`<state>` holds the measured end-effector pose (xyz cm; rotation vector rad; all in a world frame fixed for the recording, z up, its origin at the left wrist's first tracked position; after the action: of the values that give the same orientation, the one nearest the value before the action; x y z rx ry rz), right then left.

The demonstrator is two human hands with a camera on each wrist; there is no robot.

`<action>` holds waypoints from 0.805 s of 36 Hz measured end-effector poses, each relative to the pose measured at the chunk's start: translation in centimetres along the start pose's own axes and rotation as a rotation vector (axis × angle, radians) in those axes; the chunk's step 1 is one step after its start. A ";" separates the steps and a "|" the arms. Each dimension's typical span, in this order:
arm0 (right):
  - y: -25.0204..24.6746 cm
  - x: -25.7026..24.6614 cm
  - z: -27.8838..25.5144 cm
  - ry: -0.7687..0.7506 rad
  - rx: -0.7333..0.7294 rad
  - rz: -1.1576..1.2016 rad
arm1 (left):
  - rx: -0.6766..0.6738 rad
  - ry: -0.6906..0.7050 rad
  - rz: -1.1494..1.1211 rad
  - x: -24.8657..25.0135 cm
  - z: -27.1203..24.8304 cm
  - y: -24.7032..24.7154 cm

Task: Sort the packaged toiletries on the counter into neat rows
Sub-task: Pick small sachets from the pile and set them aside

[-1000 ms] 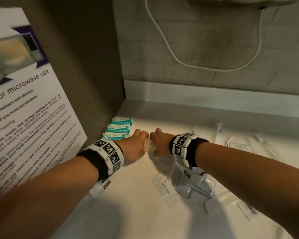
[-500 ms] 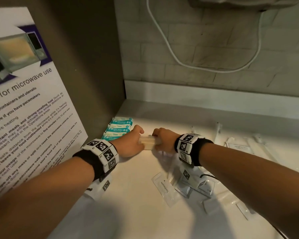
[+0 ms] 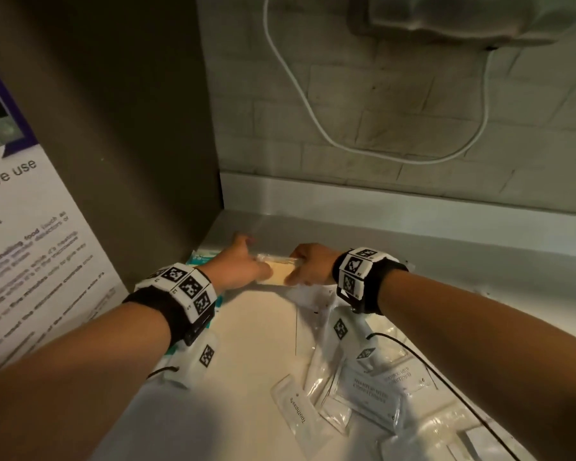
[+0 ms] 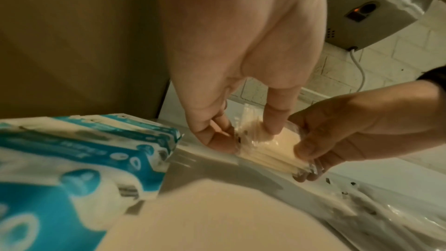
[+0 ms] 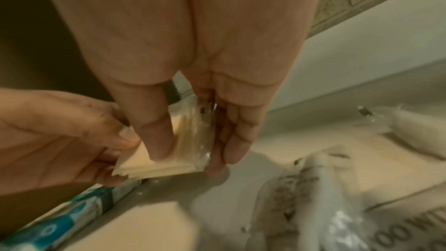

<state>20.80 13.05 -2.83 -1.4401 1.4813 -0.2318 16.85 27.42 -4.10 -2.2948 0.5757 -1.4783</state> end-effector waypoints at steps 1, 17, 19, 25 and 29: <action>0.1 0.1 0.3 0.012 -0.007 0.017 | 0.009 -0.020 0.005 -0.1 0.3 0.0; 0.3 0.5 2.6 0.056 -0.013 -0.091 | 0.040 -0.097 0.364 0.5 2.2 0.9; 0.4 0.6 2.8 0.061 -0.033 -0.070 | 0.020 -0.089 0.432 1.0 2.4 1.0; 0.8 0.6 3.0 0.068 -0.069 0.035 | -0.013 -0.058 0.547 2.2 2.6 1.0; 0.7 0.3 2.5 0.060 -0.084 -0.050 | -0.082 -0.056 0.632 2.5 2.5 1.1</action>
<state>22.28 14.24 -4.70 -1.5511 1.5203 -0.2480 19.95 25.40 -3.73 -1.9289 1.2223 -1.0882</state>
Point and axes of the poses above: each hand's wrist, its own z-axis towards the middle knuckle, its own y-axis out of the palm, x = y × z, the point moved 9 cm from there along z, towards the middle knuckle, and after that the axes turned 6 degrees about -x, right-handed, at the moved point
